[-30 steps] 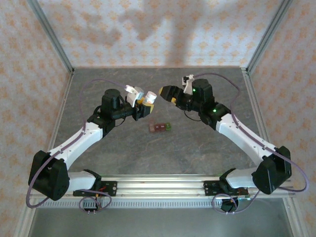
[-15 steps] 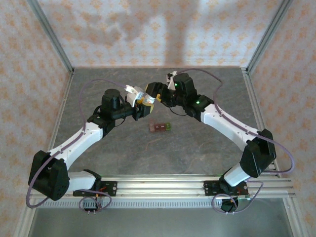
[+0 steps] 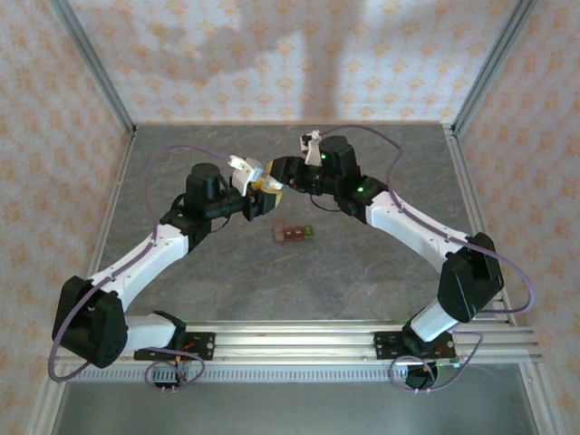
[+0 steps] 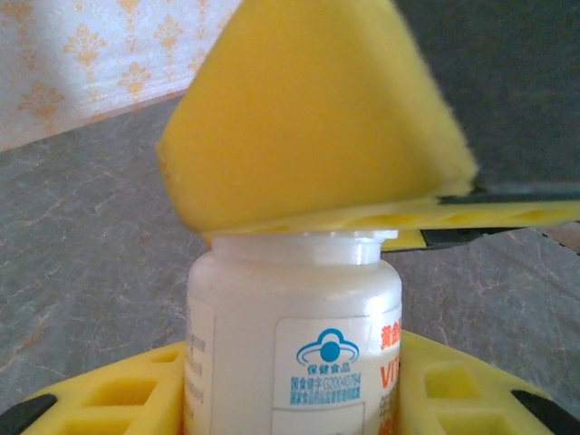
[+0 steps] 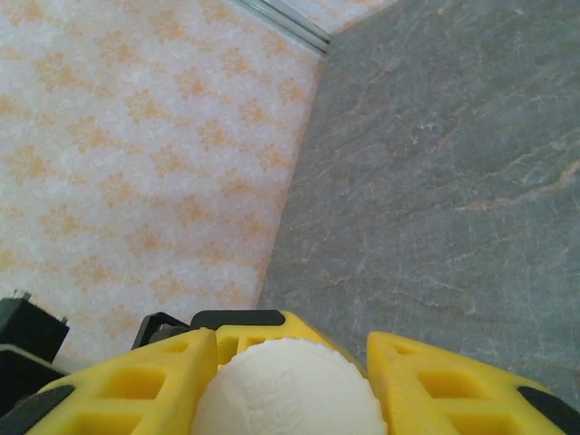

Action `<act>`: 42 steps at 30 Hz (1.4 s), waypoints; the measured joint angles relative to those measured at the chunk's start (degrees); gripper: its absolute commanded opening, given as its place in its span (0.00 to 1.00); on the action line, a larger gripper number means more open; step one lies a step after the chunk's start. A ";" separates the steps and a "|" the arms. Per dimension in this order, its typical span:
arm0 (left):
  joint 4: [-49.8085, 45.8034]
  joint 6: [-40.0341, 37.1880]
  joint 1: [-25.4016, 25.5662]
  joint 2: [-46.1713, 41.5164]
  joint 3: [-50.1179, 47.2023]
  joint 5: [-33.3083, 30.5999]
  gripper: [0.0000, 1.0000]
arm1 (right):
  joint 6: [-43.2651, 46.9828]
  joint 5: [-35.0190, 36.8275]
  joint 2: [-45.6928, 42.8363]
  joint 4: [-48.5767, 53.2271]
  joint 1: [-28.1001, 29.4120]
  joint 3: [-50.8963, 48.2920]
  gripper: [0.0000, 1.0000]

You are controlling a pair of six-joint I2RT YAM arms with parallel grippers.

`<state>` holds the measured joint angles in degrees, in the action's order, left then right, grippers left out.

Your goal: Sort the pills into containers

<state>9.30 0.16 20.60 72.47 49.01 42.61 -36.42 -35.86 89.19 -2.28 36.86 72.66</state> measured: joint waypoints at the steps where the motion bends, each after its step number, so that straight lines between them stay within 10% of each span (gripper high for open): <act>1: 0.35 0.46 0.00 0.00 0.00 0.28 0.00 | 1.18 -1.57 -0.15 -0.81 -0.50 -0.42 0.48; 10: 3.23 3.28 -0.15 0.00 0.00 1.07 0.00 | 5.68 -7.96 -2.36 -1.66 -2.95 -1.97 0.52; 23: 4.42 3.28 -0.15 0.00 0.00 1.05 0.00 | 4.90 -7.04 -4.15 0.87 -2.95 -3.48 0.83; 42: 2.45 -0.26 -0.15 0.04 0.00 0.44 0.00 | -8.20 5.27 -6.38 0.90 -2.47 -3.82 0.82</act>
<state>11.75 -0.10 20.45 72.51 49.01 43.05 -44.62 -30.59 82.81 -1.39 34.39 68.84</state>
